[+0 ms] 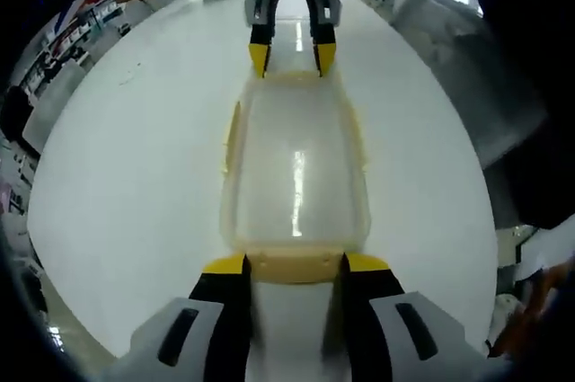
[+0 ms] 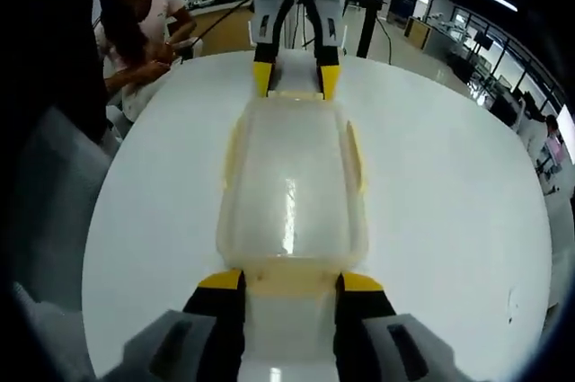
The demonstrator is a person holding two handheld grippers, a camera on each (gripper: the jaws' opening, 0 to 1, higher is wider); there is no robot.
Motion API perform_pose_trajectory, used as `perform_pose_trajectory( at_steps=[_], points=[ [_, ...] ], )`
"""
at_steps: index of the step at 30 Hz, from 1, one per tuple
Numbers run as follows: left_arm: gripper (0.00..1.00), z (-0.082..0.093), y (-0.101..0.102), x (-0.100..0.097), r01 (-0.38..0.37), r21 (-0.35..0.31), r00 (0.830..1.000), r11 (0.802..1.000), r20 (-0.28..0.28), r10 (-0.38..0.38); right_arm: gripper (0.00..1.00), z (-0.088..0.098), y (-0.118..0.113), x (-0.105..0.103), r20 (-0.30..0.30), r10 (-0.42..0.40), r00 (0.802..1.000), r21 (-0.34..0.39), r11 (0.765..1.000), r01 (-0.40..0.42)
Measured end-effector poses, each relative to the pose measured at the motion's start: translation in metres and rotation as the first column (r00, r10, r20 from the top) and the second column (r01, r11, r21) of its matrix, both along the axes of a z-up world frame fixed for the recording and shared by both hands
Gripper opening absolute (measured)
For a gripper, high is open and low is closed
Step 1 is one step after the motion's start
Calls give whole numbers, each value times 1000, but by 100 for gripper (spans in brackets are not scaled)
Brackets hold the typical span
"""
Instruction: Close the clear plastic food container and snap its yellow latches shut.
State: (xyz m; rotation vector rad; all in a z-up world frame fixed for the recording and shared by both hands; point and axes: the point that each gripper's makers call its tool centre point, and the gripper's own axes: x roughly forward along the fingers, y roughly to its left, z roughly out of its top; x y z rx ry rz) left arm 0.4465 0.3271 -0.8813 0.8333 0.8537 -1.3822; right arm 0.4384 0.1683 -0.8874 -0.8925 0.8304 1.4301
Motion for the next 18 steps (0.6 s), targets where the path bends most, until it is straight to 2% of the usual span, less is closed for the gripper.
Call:
perform_pose_trajectory(
  at_steps=[9,18],
  points=[
    [36,29,-6,1,-54,-19,998,998,15,54,36,33,-8,7,12,18,1000,24,1000,-18],
    [36,60,-13,-2,-49,-29,999,998,18,49,36,64,-15,1,21,15,1000,14,1000,-16]
  ],
)
